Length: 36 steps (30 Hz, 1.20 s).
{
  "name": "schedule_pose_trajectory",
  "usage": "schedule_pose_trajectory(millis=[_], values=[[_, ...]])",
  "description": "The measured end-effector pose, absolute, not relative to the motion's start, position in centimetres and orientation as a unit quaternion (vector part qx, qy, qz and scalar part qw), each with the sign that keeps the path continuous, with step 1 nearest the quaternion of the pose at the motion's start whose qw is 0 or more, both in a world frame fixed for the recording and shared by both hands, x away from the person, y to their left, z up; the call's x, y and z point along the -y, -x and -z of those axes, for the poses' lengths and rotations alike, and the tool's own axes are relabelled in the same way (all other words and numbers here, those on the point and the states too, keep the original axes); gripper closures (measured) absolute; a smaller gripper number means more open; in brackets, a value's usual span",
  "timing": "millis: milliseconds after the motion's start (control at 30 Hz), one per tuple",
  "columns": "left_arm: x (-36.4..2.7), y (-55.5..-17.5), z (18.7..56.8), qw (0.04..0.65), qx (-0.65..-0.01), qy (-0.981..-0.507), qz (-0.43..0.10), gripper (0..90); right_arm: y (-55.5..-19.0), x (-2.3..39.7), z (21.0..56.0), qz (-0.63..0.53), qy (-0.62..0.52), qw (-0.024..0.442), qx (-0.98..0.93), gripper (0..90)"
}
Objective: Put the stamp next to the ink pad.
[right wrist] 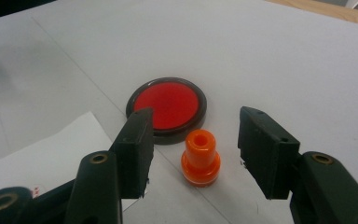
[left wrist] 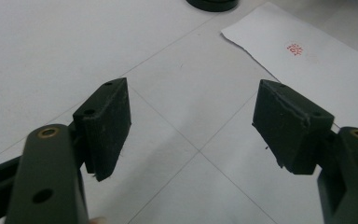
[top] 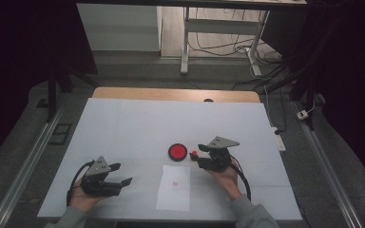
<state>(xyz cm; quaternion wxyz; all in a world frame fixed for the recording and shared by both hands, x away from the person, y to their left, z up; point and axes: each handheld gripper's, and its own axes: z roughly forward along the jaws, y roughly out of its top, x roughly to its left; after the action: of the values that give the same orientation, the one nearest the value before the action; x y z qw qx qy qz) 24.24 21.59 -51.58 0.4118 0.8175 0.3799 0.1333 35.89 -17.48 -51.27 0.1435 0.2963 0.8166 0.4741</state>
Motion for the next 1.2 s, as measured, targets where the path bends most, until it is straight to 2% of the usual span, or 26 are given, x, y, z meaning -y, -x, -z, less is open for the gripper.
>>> schedule_pose_trajectory(millis=[600,1000,1200], values=[[-21.6,-24.5,51.9,0.408,-0.382,-0.819,-0.132,27.6,-32.3,22.4,49.7,-0.484,-0.288,0.171,-0.809,44.4],[-21.5,-24.6,51.9,0.407,-0.383,-0.818,-0.132,27.5,-28.8,28.8,50.3,-0.479,-0.310,0.191,-0.799,44.4],[-21.7,-24.7,52.0,0.409,-0.385,-0.816,-0.135,27.5,-28.4,30.1,50.9,-0.463,-0.306,0.198,-0.808,44.4]])
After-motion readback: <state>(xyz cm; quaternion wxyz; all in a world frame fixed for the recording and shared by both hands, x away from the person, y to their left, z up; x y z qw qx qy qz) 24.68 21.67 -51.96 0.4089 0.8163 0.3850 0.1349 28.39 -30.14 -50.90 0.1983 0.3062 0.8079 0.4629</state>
